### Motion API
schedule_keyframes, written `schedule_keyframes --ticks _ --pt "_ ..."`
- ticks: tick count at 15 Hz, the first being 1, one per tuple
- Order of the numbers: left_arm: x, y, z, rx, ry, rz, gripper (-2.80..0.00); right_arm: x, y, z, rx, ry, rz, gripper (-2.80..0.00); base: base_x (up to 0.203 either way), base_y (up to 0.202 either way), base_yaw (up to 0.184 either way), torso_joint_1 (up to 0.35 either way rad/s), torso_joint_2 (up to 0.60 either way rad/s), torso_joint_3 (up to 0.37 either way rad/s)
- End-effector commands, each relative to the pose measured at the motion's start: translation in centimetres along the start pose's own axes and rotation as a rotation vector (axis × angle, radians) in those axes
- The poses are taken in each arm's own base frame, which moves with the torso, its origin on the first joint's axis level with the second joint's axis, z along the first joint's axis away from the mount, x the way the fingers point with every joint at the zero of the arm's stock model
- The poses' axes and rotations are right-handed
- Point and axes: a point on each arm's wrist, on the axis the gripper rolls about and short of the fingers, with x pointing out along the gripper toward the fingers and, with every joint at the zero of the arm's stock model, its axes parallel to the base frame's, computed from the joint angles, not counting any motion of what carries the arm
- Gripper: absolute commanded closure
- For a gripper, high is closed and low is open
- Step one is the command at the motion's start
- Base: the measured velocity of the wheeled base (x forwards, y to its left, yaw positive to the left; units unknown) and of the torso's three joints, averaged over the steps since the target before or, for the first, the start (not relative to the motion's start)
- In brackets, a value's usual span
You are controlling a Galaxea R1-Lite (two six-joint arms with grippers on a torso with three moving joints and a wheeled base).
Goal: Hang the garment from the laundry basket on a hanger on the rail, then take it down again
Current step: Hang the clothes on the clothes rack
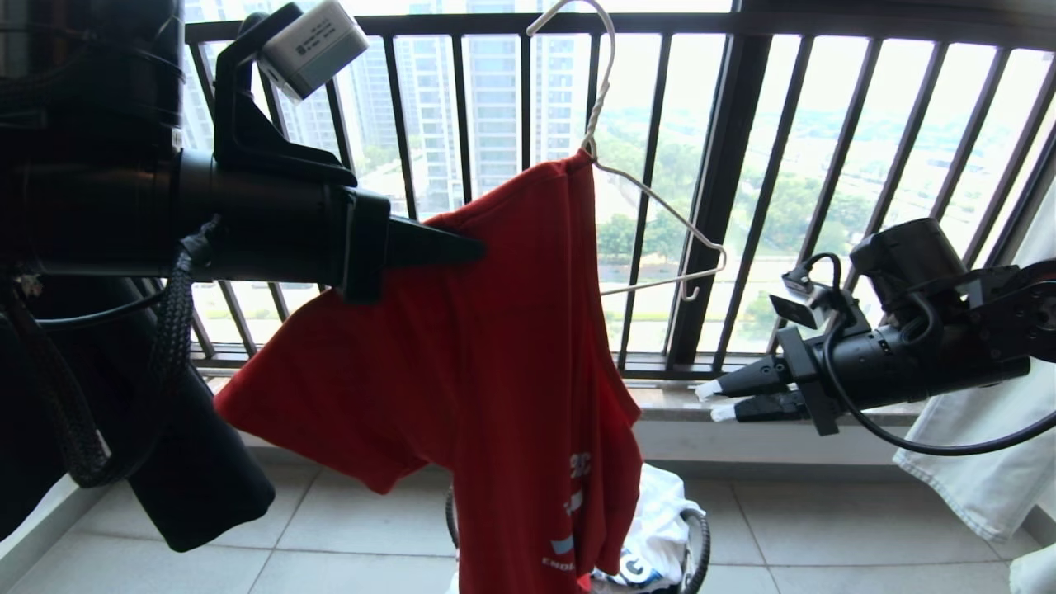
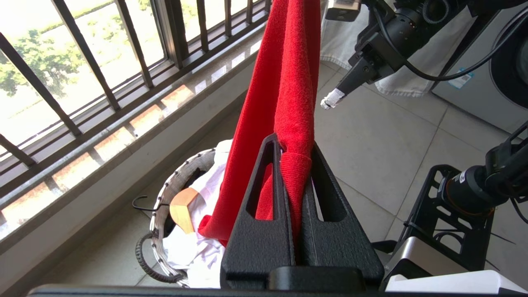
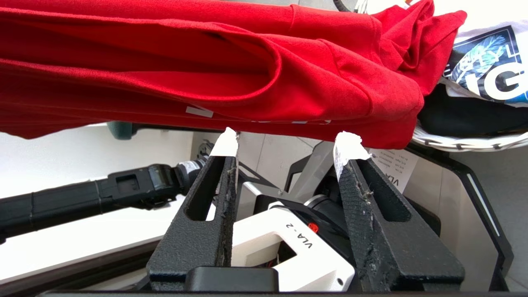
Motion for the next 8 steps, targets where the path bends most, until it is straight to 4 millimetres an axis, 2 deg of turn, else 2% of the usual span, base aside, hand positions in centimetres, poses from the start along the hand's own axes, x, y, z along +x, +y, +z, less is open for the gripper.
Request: schedule_keyframes --ticks 1,3,5,8 --pt "-0.5 -0.3 -0.5 -0.007 0.008 -0.003 0.0 1.9 -1.0 0.6 0.096 0.025 0.005 -2.8 0.0 0.0 0.0 0.0 0.0 0.0" --pt "-0.7 -0.4 -0.4 -0.004 0.002 -0.003 0.0 4.1 -0.9 1.1 0.164 0.002 -0.018 -2.8 0.0 0.0 0.0 0.0 0.0 0.0" --pt "-0.7 -0.5 -0.4 -0.004 0.002 -0.004 0.0 6.0 -0.7 0.9 0.158 -0.014 -0.086 -2.8 0.0 0.0 0.0 0.0 0.0 0.0" --pt "-0.9 -0.6 -0.3 -0.001 -0.003 -0.006 0.0 7.4 0.1 0.4 0.135 0.008 -0.102 -2.8 0.0 0.0 0.0 0.0 0.0 0.0"
